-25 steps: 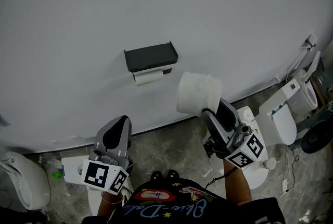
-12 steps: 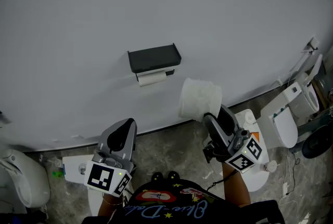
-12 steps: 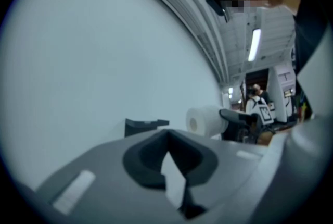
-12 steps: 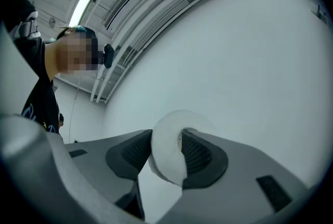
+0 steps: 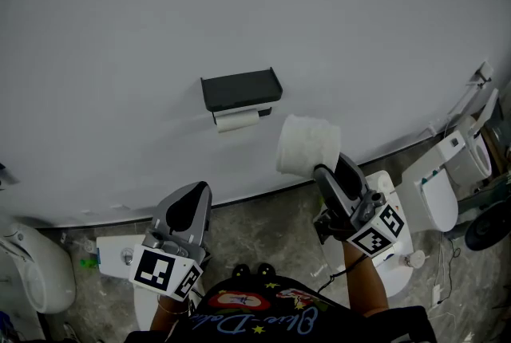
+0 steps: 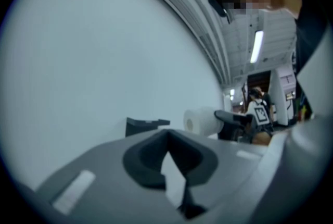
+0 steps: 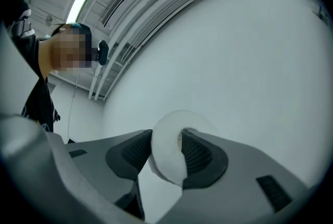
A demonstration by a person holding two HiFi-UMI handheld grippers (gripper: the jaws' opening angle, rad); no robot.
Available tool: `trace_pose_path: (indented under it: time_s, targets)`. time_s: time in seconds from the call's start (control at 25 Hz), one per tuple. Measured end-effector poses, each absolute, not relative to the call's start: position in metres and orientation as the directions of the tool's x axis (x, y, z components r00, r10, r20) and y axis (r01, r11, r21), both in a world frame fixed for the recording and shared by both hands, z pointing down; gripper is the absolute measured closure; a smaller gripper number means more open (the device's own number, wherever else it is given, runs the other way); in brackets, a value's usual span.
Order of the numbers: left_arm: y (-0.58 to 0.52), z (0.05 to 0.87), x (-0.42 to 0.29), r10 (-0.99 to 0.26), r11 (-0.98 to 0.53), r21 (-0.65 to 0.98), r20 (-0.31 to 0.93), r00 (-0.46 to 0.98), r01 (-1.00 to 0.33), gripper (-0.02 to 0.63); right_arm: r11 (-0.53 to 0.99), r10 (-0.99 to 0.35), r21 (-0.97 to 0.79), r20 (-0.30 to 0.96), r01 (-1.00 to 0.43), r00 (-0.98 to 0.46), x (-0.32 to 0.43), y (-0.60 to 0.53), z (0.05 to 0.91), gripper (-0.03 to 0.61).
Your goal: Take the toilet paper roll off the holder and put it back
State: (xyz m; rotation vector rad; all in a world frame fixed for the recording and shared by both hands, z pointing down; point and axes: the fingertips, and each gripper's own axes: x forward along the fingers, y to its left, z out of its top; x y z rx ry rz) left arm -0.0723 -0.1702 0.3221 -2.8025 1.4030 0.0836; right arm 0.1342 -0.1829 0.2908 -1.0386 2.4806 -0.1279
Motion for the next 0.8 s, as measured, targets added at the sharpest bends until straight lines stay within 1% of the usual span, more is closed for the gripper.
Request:
trace_pose_path:
  time_s: [0.16, 0.44, 0.64, 0.8]
  targets:
    - [-0.170, 0.321, -0.077, -0.809, -0.586, 0.028, -0.062, 0.584, -0.810, 0.615, 0.725, -0.682, -0.131, -0.278, -0.676, -0.677, 0.129, -0.216, 0.267, 0.397]
    - [-0.165, 0.324, -0.088, -0.829, -0.558, 0.035, -0.062, 0.555, -0.829, 0.615, 0.747, -0.653, 0.073, -0.111, -0.661, -0.750, 0.099, -0.288, 0.213, 0.397]
    - [-0.159, 0.326, -0.107, -0.863, -0.505, 0.048, -0.064, 0.501, -0.862, 0.615, 0.797, -0.599, 0.119, 0.033, -0.592, -0.800, 0.072, -0.326, 0.202, 0.397]
    - [-0.156, 0.329, -0.124, -0.890, -0.456, 0.060, -0.057, 0.453, -0.888, 0.615, 0.838, -0.543, 0.172, 0.183, -0.517, -0.819, 0.051, -0.343, 0.210, 0.397]
